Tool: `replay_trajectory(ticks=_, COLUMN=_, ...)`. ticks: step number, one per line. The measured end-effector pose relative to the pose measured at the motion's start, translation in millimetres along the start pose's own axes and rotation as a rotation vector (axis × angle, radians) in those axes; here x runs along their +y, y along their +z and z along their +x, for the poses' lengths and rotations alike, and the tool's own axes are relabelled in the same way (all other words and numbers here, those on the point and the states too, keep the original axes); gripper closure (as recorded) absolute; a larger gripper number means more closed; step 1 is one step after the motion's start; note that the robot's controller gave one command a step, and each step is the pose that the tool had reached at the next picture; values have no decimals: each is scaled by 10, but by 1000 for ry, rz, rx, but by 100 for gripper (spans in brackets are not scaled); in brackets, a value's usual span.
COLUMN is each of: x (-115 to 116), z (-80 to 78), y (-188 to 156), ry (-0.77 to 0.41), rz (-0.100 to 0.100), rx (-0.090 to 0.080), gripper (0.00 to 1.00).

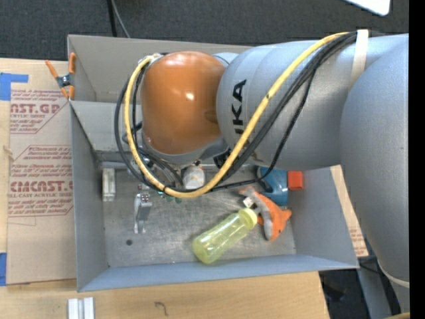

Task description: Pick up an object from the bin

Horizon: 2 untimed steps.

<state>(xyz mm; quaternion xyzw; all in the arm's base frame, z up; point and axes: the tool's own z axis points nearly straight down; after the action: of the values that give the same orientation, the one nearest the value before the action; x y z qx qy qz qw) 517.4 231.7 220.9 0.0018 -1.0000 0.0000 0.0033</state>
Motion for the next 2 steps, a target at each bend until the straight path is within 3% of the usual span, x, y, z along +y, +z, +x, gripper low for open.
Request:
replay_trajectory(ticks=1, x=-10, z=-20, y=-41, ry=2, rz=-2, rx=-7, gripper=0)
replay_trajectory(ticks=2, x=-164, z=169, y=351, ry=-56, rz=-3, rx=-13, gripper=0)
